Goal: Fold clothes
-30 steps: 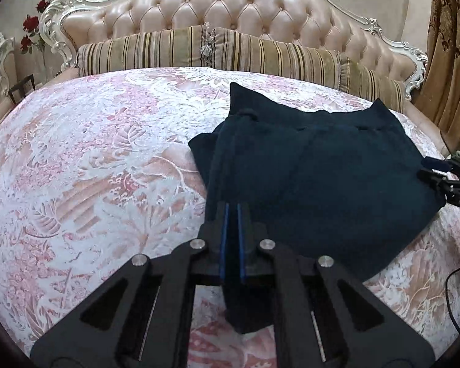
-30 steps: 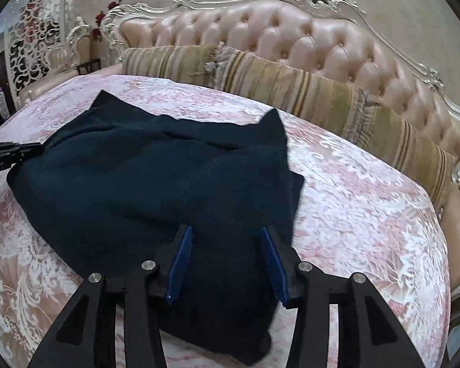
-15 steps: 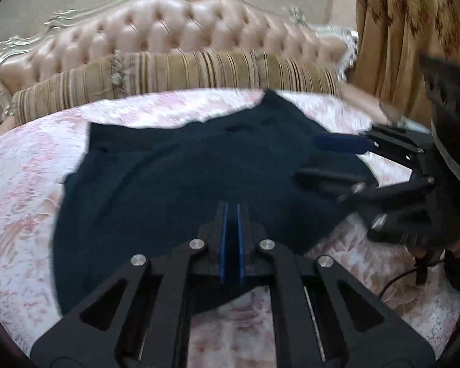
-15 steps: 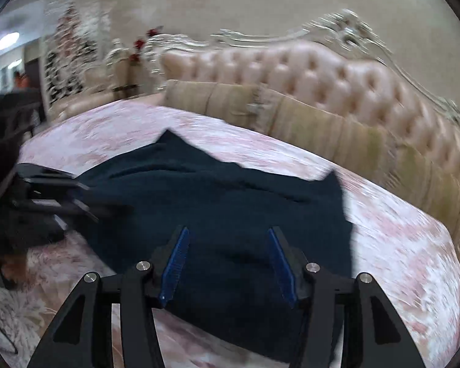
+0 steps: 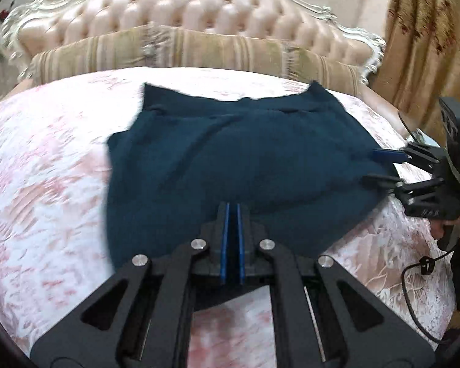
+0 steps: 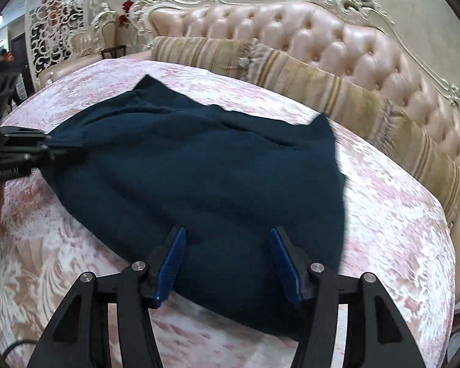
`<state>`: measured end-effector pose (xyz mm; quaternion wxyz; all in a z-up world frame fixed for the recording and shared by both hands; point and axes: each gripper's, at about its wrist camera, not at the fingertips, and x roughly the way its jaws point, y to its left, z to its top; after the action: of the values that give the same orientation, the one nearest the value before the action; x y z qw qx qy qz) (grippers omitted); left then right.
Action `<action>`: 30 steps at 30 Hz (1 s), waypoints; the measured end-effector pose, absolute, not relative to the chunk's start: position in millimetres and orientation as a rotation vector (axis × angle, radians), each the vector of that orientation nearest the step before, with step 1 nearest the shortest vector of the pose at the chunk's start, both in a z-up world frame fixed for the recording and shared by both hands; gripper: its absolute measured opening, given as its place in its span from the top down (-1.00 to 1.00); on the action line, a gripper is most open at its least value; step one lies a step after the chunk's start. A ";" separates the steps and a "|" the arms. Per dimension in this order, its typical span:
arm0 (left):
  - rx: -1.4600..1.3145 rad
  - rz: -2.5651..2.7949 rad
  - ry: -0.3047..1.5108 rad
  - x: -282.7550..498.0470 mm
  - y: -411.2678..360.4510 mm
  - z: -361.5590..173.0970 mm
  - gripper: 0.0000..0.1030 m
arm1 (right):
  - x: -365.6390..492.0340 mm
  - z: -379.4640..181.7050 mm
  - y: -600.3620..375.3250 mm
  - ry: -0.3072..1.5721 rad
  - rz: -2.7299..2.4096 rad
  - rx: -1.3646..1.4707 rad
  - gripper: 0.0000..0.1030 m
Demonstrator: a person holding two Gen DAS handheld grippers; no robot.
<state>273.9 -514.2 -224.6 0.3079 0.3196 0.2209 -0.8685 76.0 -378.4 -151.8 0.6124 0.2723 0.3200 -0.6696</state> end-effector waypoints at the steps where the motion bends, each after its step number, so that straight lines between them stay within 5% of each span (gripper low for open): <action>1: 0.825 -2.267 0.582 280.1 -517.8 -220.0 0.84 | 69.9 -148.5 -374.7 0.724 -1.546 0.640 -0.13; 6: 0.719 -2.304 0.560 265.7 -523.6 -189.7 0.84 | 61.3 -115.2 -378.5 0.605 -1.584 0.579 -0.18; 13: 0.951 -2.186 0.348 207.3 -548.9 -214.9 0.79 | 74.2 -152.4 -435.4 0.747 -1.558 0.555 -0.21; 24: 0.784 -2.181 0.618 296.3 -580.6 -199.1 0.86 | 30.5 -155.6 -397.1 0.708 -1.573 0.633 -0.28; 30: 0.729 -2.209 0.551 282.1 -583.2 -174.0 0.86 | 6.3 -127.5 -395.4 0.640 -1.636 0.628 -0.32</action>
<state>282.1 -583.2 -174.0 0.3670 0.2836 0.2143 -0.8596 6.3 -395.4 -127.5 0.5956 0.2705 0.2756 -0.7044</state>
